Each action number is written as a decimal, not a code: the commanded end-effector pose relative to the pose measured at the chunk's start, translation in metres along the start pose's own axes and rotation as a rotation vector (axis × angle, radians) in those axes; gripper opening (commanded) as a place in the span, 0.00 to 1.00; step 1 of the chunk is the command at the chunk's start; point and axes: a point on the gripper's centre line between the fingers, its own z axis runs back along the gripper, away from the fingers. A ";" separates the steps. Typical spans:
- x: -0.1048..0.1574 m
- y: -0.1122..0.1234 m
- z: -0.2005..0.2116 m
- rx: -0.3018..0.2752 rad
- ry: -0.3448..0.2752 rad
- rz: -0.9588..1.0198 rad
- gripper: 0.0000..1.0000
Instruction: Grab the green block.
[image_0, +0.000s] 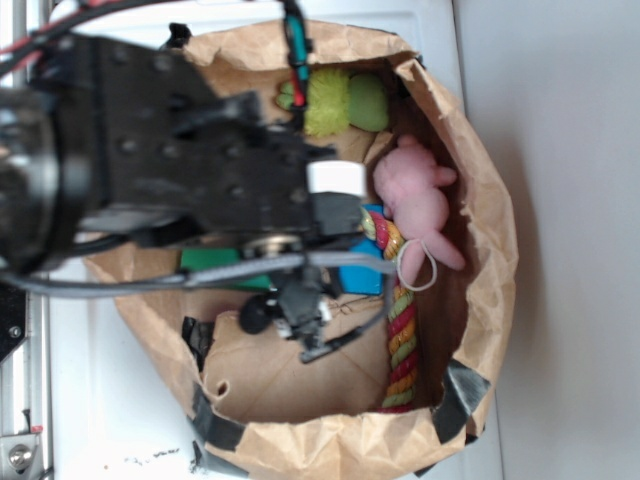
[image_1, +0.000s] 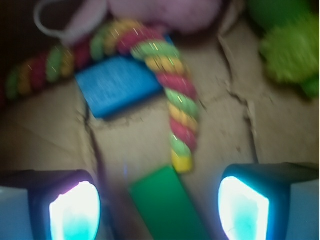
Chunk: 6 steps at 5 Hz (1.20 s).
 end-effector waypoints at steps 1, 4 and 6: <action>-0.015 0.009 0.011 0.002 -0.047 -0.022 1.00; -0.026 0.009 -0.004 0.015 -0.084 -0.107 1.00; -0.026 0.009 -0.004 0.015 -0.084 -0.107 1.00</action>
